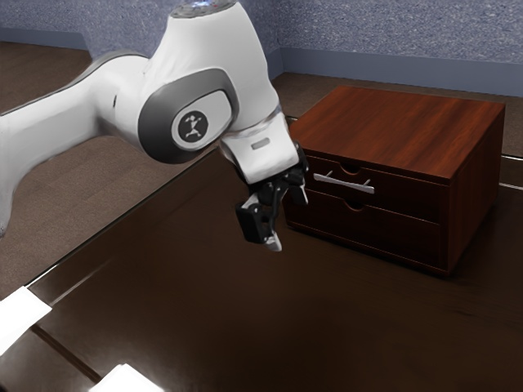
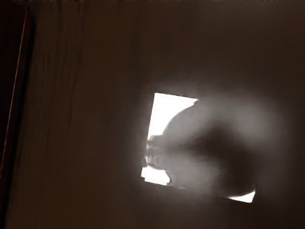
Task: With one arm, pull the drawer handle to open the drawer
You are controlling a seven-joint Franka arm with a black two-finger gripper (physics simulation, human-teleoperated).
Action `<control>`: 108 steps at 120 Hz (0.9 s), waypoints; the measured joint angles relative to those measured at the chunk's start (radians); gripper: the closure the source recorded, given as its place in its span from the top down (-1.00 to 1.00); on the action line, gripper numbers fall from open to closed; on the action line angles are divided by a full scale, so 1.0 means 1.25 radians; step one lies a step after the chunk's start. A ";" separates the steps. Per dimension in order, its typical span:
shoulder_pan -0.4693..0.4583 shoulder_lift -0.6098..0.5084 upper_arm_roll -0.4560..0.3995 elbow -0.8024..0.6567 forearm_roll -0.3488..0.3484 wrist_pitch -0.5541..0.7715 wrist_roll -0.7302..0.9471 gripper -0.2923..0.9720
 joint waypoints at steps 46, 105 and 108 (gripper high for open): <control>-0.017 0.127 -0.008 0.122 -0.005 0.115 0.155 0.54; -0.059 0.284 0.091 0.308 -0.004 0.090 0.210 0.54; -0.061 0.287 0.096 0.310 -0.004 0.090 0.210 0.54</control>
